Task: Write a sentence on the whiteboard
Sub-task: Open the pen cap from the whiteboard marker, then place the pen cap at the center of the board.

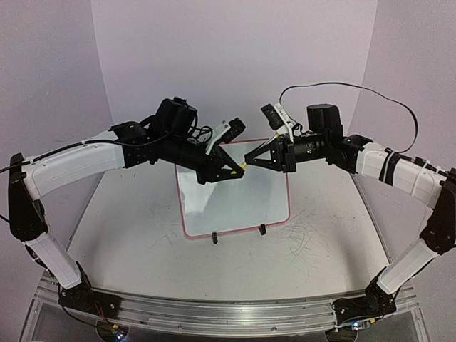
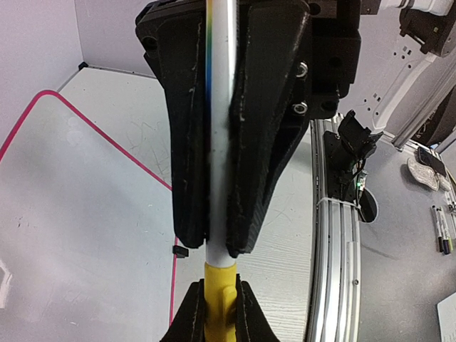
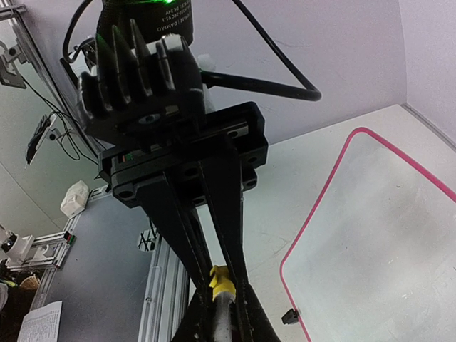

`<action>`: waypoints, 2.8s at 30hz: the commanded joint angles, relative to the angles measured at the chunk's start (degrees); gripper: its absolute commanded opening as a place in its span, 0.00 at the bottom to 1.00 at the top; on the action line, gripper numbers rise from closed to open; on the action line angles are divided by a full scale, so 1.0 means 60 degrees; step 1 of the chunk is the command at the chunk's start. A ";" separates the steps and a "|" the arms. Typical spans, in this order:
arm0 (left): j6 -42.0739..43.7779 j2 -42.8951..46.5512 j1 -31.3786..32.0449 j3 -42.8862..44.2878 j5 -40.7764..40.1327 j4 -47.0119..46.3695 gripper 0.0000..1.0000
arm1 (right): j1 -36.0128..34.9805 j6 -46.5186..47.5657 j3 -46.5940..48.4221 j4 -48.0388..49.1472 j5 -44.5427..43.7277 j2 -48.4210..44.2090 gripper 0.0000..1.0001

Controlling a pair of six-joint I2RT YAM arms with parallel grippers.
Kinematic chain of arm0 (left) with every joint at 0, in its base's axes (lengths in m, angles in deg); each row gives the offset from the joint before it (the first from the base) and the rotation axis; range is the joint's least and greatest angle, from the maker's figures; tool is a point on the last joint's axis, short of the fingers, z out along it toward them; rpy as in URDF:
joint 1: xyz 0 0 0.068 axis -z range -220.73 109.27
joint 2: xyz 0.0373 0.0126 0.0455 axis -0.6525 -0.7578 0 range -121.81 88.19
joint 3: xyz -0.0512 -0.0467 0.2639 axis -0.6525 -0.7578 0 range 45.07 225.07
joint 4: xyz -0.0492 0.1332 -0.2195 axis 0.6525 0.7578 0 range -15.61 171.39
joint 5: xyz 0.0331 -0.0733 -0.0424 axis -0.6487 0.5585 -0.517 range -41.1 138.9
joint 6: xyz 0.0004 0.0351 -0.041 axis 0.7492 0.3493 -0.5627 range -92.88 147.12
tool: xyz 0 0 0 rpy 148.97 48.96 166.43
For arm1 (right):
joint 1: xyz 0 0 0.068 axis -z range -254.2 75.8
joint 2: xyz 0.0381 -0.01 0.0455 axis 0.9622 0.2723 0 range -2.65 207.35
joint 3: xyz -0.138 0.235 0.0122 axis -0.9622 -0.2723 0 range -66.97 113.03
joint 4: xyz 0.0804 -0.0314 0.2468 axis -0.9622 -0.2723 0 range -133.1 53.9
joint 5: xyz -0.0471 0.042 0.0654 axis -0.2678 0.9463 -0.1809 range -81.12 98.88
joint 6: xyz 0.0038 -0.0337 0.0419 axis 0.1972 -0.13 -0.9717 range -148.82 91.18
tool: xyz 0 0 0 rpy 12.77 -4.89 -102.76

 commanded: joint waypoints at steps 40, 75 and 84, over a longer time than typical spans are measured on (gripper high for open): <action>-0.8569 0.2838 -0.3469 -0.6957 -0.8507 0.0039 0.00 | 0.2566 -0.2345 -0.2608 0.2678 -0.6364 -0.3502 0.00; -0.8685 0.1425 -0.3446 -0.8314 -0.8584 -0.1313 0.32 | 0.2559 -0.1812 -0.3119 0.2856 -0.5040 -0.3285 0.00; -0.7029 0.3394 -0.3770 -0.7731 -0.7761 -0.1376 0.74 | 0.2551 -0.1516 -0.3210 0.1905 -0.6484 -0.3194 0.00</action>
